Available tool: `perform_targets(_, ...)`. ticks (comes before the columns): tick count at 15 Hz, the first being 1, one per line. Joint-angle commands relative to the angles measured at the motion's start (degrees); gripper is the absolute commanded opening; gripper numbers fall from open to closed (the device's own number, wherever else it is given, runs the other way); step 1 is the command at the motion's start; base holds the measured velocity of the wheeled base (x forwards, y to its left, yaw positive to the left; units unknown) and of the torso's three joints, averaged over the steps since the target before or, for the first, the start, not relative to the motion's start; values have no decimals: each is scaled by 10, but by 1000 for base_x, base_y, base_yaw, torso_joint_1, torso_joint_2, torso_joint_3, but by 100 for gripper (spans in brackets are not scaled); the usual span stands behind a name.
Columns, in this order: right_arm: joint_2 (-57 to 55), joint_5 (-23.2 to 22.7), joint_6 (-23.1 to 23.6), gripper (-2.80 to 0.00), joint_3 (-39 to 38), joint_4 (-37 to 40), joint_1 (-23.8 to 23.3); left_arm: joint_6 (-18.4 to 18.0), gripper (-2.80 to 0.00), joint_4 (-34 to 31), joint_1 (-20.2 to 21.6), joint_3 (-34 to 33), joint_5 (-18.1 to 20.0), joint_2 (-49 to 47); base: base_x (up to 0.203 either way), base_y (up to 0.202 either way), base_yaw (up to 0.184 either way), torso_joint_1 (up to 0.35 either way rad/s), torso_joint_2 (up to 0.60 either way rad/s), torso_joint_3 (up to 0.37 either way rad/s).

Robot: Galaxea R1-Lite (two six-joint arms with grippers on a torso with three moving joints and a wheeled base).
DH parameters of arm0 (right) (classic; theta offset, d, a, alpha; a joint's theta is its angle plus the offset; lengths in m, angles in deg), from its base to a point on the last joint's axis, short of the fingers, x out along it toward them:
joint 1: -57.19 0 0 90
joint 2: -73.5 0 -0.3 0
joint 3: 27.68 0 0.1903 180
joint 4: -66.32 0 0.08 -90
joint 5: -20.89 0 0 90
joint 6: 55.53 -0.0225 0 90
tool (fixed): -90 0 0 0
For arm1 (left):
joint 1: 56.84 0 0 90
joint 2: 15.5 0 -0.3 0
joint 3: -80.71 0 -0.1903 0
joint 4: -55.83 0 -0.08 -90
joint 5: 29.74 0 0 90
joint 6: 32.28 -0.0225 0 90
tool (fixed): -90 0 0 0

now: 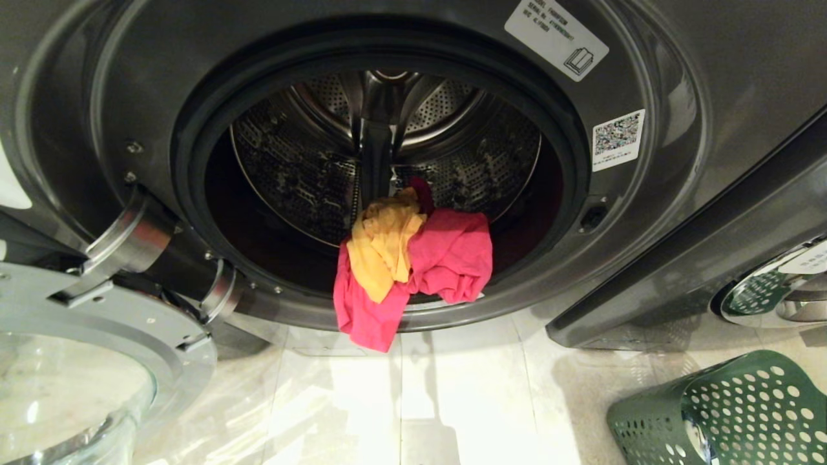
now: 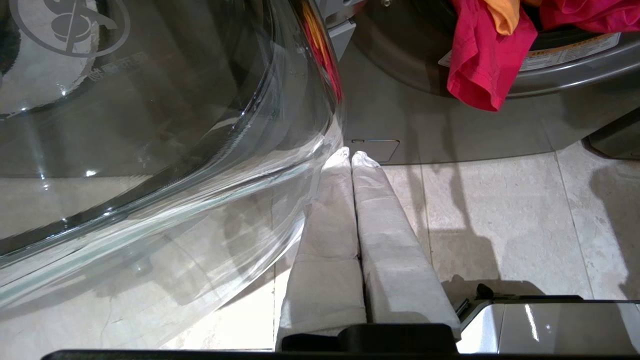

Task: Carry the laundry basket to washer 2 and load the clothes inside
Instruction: Place the clothes into the washing machine

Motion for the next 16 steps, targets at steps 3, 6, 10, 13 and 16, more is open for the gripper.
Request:
perform_targets(3,132,26,23,-280,-21,14,-1,0,-280,0,0,-1,0,-1,0,0,0,0,0,0)
perform_targets(6,135,33,28,-280,-95,9,-1,0,-280,0,0,-1,0,0,0,0,0,0,0,0)
perform_targets(10,66,26,19,-280,-123,27,-1,0,-280,0,0,-1,0,0,0,0,0,0,0,0)
perform_targets(13,-51,-4,9,-280,-112,27,-1,0,-280,0,0,-1,0,0,0,0,0,0,0,0)
perform_targets(16,-212,-28,0,-280,-51,23,-3,0,-280,0,0,-1,0,0,0,0,0,0,0,0)
